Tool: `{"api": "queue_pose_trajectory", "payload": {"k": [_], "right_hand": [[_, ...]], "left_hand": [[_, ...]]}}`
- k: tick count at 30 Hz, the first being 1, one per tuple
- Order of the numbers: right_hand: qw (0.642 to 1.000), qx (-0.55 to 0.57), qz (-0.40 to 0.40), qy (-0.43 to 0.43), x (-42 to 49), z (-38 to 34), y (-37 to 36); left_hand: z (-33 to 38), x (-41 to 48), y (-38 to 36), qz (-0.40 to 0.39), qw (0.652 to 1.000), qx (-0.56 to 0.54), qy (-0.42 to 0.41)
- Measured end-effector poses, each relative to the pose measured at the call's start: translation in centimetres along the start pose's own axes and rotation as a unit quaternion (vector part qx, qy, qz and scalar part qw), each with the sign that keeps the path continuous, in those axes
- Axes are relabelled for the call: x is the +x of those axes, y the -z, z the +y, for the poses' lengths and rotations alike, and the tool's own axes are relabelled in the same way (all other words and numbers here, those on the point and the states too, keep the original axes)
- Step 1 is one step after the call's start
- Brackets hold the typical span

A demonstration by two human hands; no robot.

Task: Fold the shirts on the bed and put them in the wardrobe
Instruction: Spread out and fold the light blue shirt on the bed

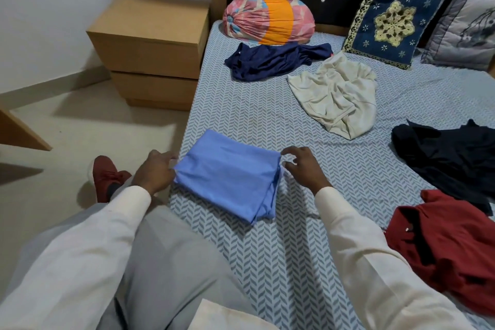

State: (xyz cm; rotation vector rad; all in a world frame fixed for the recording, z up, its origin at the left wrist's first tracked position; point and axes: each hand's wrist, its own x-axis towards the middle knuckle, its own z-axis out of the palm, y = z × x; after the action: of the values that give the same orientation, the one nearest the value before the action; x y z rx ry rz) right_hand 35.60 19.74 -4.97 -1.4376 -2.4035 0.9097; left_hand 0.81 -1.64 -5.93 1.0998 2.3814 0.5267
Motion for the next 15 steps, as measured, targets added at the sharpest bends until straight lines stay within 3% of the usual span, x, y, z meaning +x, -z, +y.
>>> {"api": "queue_pose_trajectory", "payload": {"k": [2, 4, 7, 10, 12, 15], "right_hand": [[1.000, -0.008, -0.012, 0.017, 1.2, -0.2, -0.9], [0.999, -0.020, -0.017, 0.040, 2.3, 0.1, -1.4], [0.996, -0.054, -0.030, 0.059, 2.6, -0.2, -1.2], [0.990, -0.099, -0.085, 0.058, 2.9, -0.4, -0.9], [0.982, -0.131, -0.117, 0.066, 3.1, -0.4, -0.7], [0.967, -0.188, -0.142, 0.099, 3.4, 0.0, -0.8]], "left_hand": [[1.6, -1.5, -0.8, 0.036, 0.999, 0.026, -0.008], [4.1, -3.8, -2.6, 0.036, 0.997, -0.004, -0.074], [8.4, -7.2, -6.3, -0.037, 0.981, -0.007, -0.191], [12.0, -9.7, -9.2, -0.111, 0.946, 0.114, -0.283], [12.8, -10.3, -10.4, -0.130, 0.924, 0.208, -0.295], [12.8, -10.4, -11.2, -0.121, 0.922, 0.251, -0.268]]}}
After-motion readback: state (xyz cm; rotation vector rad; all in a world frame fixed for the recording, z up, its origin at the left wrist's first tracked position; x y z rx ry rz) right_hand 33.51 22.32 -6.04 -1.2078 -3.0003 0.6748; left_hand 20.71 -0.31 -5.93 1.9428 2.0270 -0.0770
